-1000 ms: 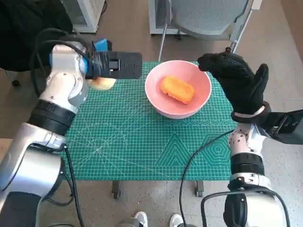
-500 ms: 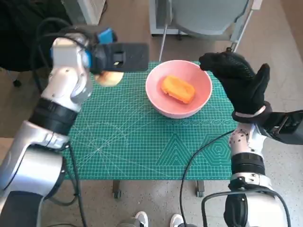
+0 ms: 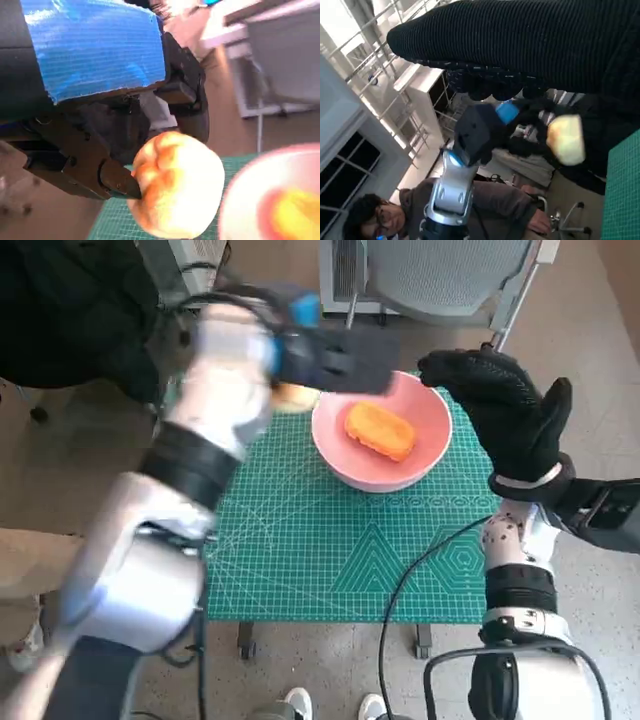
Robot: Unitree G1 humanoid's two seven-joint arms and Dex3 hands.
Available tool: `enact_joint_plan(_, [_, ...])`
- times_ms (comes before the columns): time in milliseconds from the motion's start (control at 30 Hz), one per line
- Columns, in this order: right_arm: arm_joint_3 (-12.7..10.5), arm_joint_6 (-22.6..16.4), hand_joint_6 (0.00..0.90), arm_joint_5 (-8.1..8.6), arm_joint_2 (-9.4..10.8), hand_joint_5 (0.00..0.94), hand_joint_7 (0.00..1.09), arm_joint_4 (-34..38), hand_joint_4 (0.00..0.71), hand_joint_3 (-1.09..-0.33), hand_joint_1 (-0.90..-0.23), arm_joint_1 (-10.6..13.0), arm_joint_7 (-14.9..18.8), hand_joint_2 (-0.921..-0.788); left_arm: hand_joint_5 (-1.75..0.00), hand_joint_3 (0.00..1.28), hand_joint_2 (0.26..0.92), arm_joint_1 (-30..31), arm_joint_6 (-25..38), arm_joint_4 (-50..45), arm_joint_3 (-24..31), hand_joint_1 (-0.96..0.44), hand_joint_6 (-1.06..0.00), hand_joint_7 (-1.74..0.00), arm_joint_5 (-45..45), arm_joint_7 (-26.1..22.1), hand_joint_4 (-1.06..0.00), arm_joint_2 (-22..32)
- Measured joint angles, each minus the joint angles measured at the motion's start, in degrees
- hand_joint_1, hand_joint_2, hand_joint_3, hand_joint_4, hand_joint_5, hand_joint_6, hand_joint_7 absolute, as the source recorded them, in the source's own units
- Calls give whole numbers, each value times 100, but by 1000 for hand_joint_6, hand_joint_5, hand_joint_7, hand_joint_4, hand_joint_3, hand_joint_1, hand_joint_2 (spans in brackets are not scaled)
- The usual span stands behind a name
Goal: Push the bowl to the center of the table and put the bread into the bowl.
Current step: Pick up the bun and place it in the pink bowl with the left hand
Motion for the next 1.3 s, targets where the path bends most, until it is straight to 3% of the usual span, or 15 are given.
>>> enact_joint_plan(67, [-3, 46, 190, 21, -2, 2, 16, -81, 140, -722, -673, 46, -23, -921, -901, 431, 921, -112, -254, 293, -340, -206, -268, -1618, 277, -432, -454, -163])
enact_joint_plan(167, [-5, 120, 190, 64, -20, 2, 16, -197, 141, -713, -674, 135, -76, -921, -531, 478, 921, -199, -592, 600, -760, -301, -226, -1689, 623, -1036, -548, -394])
enact_joint_plan(267, [-1, 169, 190, 69, -25, 2, 16, -286, 141, -710, -675, 216, -119, -921, -404, 493, 921, -201, -733, 733, -911, -332, -213, -1712, 715, -1279, -582, -502])
enact_joint_plan(1300, [193, 288, 189, 67, 14, 1, 17, -665, 142, -709, -675, 397, -310, -921, -282, 499, 921, -270, -779, 789, -1010, -347, -207, -1722, 771, -1359, -631, -476])
